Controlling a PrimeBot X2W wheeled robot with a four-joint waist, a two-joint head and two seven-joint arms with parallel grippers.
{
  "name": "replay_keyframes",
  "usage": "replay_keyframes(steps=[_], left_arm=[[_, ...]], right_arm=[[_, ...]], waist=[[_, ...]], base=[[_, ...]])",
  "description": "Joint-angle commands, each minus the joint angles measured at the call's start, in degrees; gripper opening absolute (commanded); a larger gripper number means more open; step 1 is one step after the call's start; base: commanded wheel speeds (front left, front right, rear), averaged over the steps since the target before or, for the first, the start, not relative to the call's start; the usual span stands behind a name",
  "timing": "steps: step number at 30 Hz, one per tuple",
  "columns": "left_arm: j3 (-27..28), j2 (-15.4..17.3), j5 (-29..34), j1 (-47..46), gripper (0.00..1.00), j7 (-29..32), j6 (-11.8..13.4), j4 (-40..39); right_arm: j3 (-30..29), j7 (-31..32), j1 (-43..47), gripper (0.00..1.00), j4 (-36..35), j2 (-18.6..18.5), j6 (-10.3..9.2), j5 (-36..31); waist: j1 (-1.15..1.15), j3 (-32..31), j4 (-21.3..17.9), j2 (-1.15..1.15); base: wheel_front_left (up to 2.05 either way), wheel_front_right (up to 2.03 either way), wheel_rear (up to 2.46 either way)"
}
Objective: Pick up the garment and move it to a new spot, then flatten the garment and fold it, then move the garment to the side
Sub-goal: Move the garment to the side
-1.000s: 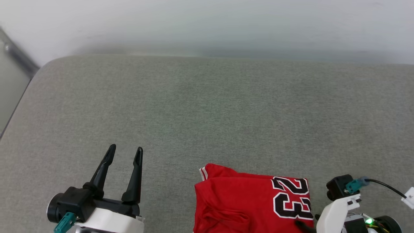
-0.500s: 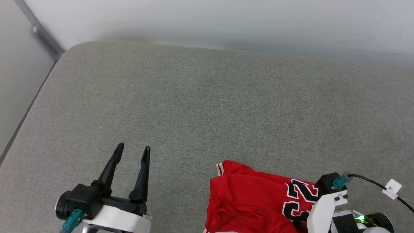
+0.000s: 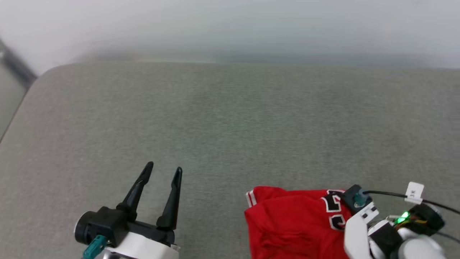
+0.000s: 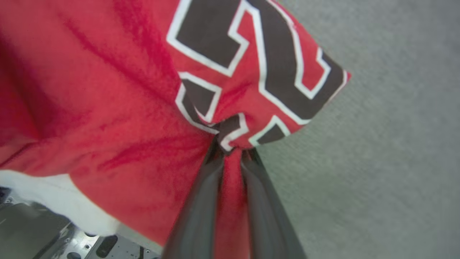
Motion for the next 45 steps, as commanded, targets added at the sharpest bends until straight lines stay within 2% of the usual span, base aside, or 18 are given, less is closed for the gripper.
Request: replay_keyframes(steps=[1, 5, 10, 15, 18, 25, 29, 37, 42, 43, 44, 45], left_arm=[[-0.46, -0.21, 0.23, -0.21, 1.0, -0.12, -0.08, -0.42], [-2.21, -0.53, 0.6, -1.82, 1.0, -0.12, -0.08, -1.37], [-4.11, 0.1, 1.02, -5.08, 1.0, -0.11, -0.08, -2.33], [-5.87, 1.63, 1.47, -9.91, 1.0, -0.12, -0.08, -3.59], [-7.05, 3.5, 1.85, -12.51, 1.0, -0.12, -0.08, -4.28], [-8.13, 6.09, 2.47, -16.72, 1.0, -0.12, -0.08, -6.39], [-8.58, 7.04, 2.23, -18.05, 1.0, -0.12, -0.08, -6.86], [-8.15, 8.01, 2.29, -19.33, 1.0, -0.12, -0.08, -7.64], [-8.02, 7.87, 2.34, -19.73, 1.0, -0.12, -0.08, -7.41], [-8.09, 7.8, 2.43, -19.76, 1.0, -0.12, -0.08, -7.38], [-8.13, 7.65, 2.4, -19.71, 1.0, -0.12, -0.08, -7.35], [-8.14, 7.51, 2.24, -19.56, 1.0, -0.12, -0.08, -7.16]], right_arm=[[0.48, 0.09, -1.48, 0.0, -0.96, -2.04, -0.09, -0.6], [3.88, 0.75, -5.41, 0.0, -5.39, -9.68, -0.06, -1.53], [5.24, 0.58, -10.66, 0.0, -7.36, -16.74, -0.09, -0.71], [2.61, -2.14, -15.27, 0.0, -5.31, -20.82, -0.08, -1.59], [0.41, -4.32, -17.44, 0.0, -2.62, -21.96, -0.08, -2.15], [-8.63, -10.85, -19.99, 0.0, 8.25, -25.41, -0.08, -6.1], [-14.1, -15.47, -20.99, 0.0, 15.84, -24.84, -0.08, -9.3], [-21.4, -23.43, -24.52, 0.0, 24.93, -22.4, -0.09, -13.25], [-25.05, -27.15, -26.94, 0.0, 30.37, -19.62, -0.09, -16.68], [-25.26, -27.77, -27.11, 0.85, 30.41, -19.29, -0.09, -17.32], [-25.77, -27.73, -27.36, 1.0, 30.87, -18.82, -0.09, -17.73], [-25.98, -27.78, -27.46, 1.0, 31.01, -18.19, -0.08, -18.36]], waist=[[0.0, 0.29, -3.13, 0.0], [0.0, 2.25, -7.91, 0.0], [0.0, 6.75, -13.53, 0.0], [0.0, 13.34, -17.16, 0.0], [0.0, 17.12, -18.56, 0.0], [0.0, 23.29, -18.97, 0.0], [0.0, 25.55, -18.24, 0.0], [0.0, 28.42, -17.17, 0.0], [0.0, 28.48, -16.83, 0.0], [0.0, 28.16, -16.87, 0.0], [0.0, 27.77, -16.92, 0.0], [0.0, 27.22, -16.93, 0.0]], base=[[0.0, 0.0, 0.0], [0.0, 0.0, 0.0], [0.0, 0.0, 0.0], [0.0, 0.0, 0.0], [0.0, 0.0, 0.0], [0.0, 0.0, 0.0], [0.0, 0.0, 0.0], [0.0, 0.0, 0.0], [0.0, 0.0, 0.0], [0.0, 0.0, 0.0], [0.0, 0.0, 0.0], [0.0, 0.0, 0.0]])
